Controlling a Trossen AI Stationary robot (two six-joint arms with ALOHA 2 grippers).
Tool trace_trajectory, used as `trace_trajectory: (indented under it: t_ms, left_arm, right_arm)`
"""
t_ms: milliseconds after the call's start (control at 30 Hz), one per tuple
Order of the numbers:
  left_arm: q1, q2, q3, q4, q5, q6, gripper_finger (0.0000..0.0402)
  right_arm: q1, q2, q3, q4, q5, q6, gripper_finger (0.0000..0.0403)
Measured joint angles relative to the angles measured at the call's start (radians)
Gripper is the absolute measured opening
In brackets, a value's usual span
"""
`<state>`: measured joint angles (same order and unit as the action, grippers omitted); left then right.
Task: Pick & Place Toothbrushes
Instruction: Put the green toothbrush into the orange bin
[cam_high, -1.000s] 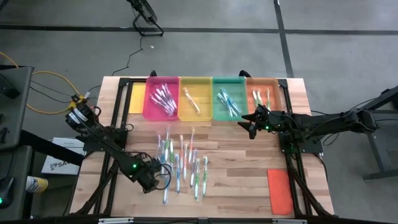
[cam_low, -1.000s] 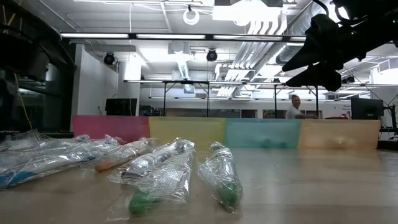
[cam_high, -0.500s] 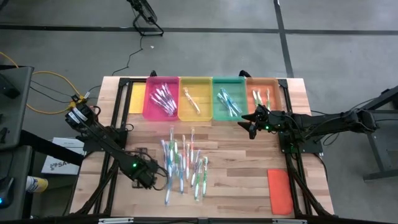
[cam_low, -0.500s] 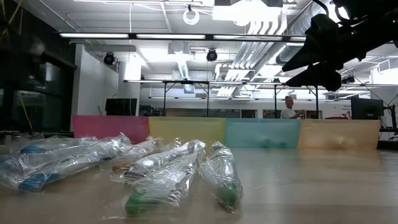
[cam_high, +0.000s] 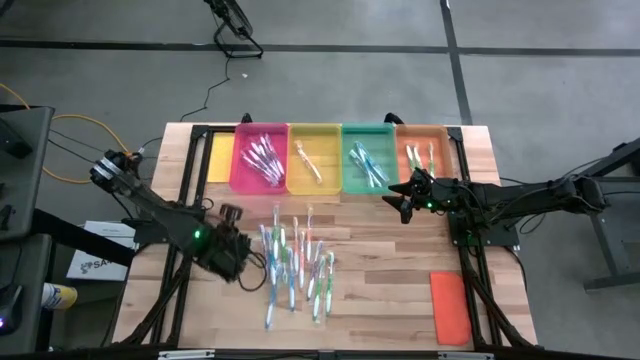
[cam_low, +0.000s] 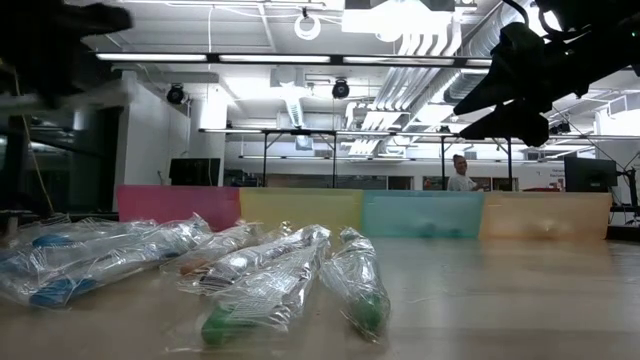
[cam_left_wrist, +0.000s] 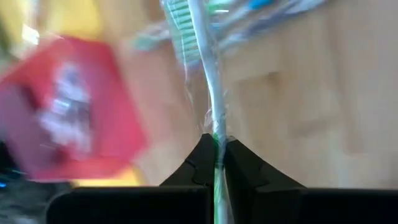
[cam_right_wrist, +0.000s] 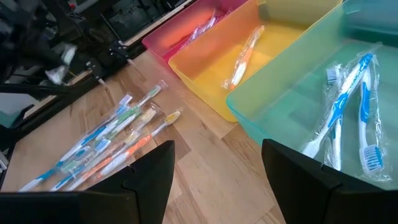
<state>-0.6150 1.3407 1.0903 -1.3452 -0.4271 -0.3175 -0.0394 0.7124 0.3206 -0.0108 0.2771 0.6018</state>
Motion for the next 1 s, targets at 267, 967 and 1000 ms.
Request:
trace_trajectory:
  t_ms: [267, 967, 1000]
  left_arm:
    - [0.278, -0.016, 0.015, 0.067, -0.141, 0.475, 0.0009]
    - [0.908, -0.012, 0.008, 0.884, 0.247, 1.328, 0.0009]
    - [0.937, -0.007, 0.008, 0.931, 0.302, 1.336, 0.0009]
  right_arm:
    - [0.0, 0.0, 0.0, 0.0, 0.0, 0.0, 0.0235]
    - [0.0, 0.0, 0.0, 0.0, 0.0, -0.002, 0.0235]
    - [0.0, 0.0, 0.0, 0.0, 0.001, -0.003, 0.0235]
